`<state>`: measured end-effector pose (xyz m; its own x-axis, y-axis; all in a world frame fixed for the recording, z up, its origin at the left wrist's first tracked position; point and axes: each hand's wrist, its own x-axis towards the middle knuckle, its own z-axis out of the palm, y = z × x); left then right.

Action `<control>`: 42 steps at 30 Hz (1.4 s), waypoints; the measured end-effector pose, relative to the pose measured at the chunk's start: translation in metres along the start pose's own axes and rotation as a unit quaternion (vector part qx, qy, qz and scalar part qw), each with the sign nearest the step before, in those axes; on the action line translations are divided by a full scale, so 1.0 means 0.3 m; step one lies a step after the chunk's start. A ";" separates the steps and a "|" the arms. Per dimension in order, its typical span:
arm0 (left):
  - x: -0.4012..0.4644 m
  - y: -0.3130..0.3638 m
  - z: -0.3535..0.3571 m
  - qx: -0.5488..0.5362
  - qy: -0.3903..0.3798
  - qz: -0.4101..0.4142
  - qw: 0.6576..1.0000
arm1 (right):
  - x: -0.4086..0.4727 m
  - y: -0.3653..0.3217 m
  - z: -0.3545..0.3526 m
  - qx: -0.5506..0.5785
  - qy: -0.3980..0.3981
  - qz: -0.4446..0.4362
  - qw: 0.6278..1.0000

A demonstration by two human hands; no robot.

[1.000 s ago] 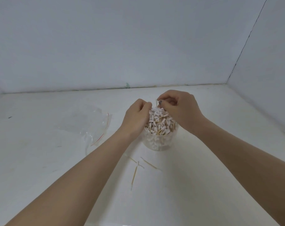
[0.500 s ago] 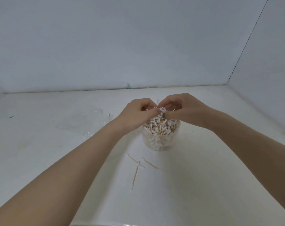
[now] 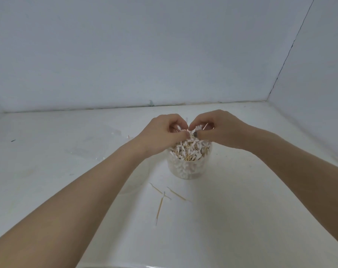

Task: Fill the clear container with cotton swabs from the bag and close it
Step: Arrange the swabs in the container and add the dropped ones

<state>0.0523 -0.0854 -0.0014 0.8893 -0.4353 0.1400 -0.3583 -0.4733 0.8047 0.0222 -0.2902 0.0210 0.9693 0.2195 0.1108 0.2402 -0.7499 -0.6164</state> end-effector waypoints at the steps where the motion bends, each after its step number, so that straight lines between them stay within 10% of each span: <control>1: -0.001 0.000 -0.002 0.000 -0.006 -0.004 1.000 | -0.002 -0.003 0.000 -0.010 -0.013 0.003 1.000; 42: 0.008 0.081 -0.029 -0.155 0.099 0.013 0.983 | -0.018 -0.045 -0.006 0.011 0.058 -0.002 0.998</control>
<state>0.0482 -0.0912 0.0235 0.9299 -0.2726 0.2467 -0.3044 -0.1943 0.9325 0.0137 -0.2823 0.0301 0.9680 0.1480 0.2025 0.2446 -0.7355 -0.6318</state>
